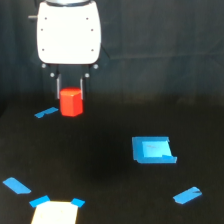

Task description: Pick up the red object from the table

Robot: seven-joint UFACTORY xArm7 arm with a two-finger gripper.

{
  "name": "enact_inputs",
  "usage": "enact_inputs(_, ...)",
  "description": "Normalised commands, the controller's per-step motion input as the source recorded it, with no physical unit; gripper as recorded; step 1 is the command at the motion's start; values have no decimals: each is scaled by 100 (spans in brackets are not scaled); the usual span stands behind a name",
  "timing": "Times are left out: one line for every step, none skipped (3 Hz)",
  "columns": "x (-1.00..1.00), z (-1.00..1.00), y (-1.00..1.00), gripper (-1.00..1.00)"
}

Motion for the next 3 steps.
enact_inputs(37,100,-60,-84)
enact_inputs(-33,100,-88,-100)
enact_inputs(-3,95,-91,-100)
